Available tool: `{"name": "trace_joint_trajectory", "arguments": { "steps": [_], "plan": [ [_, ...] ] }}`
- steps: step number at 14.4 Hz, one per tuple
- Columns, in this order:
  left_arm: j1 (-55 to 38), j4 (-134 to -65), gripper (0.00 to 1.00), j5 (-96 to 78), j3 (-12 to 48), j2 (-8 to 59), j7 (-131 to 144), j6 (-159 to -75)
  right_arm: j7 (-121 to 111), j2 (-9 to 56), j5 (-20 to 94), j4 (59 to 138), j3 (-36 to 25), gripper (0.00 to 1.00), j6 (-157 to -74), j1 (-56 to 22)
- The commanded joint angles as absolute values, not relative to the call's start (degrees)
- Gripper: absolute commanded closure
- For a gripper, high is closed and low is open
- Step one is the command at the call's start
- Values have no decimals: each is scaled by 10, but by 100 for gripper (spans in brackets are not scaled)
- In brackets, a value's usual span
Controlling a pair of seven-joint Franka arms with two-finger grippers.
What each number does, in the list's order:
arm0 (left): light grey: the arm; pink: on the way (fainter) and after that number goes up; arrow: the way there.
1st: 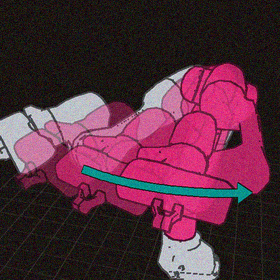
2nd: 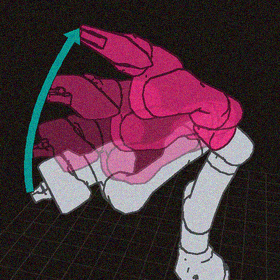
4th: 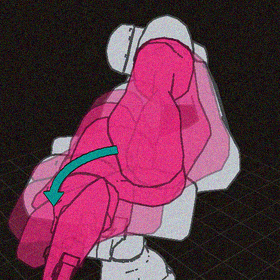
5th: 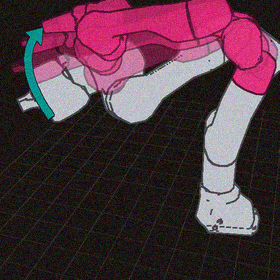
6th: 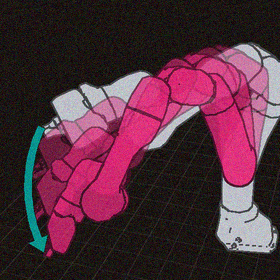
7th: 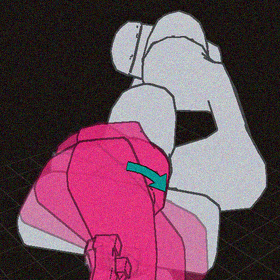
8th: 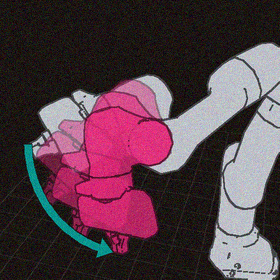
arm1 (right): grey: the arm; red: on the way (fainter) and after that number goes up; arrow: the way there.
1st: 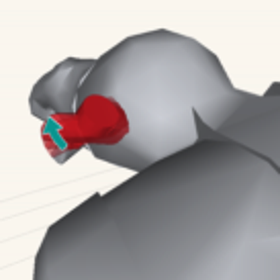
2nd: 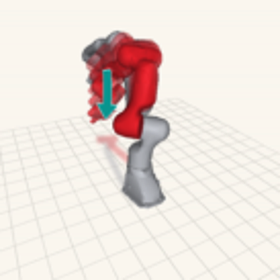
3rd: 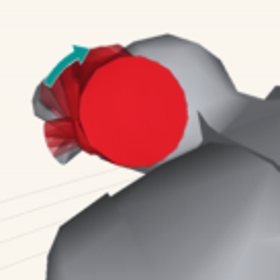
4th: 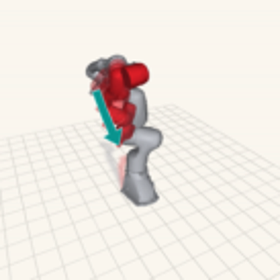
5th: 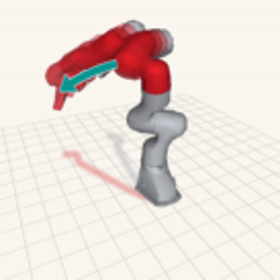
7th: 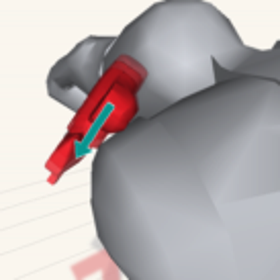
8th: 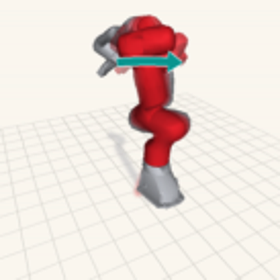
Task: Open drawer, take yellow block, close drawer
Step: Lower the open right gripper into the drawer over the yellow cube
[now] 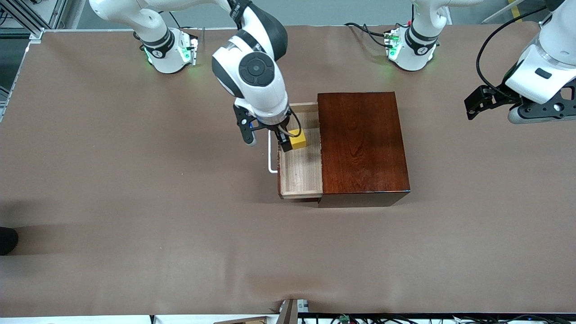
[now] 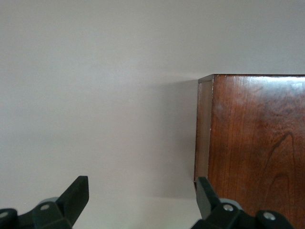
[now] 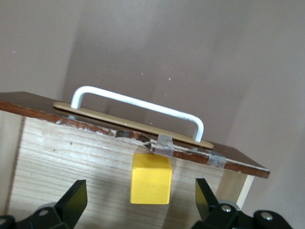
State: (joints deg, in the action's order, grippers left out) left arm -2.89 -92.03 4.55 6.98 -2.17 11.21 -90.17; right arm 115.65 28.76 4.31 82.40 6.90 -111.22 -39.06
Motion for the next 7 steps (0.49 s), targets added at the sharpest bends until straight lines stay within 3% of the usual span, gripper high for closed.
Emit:
{"name": "trace_joint_trajectory", "arguments": {
  "steps": [1,7],
  "plan": [
    [-18,-933,0,32,76,-38,97,-905,1175,308,45,805,64,0,-1114,-402],
    [-11,-932,0,32,76,-42,97,-895,1203,340,42,805,63,0,-1145,-431]
  ]
}}
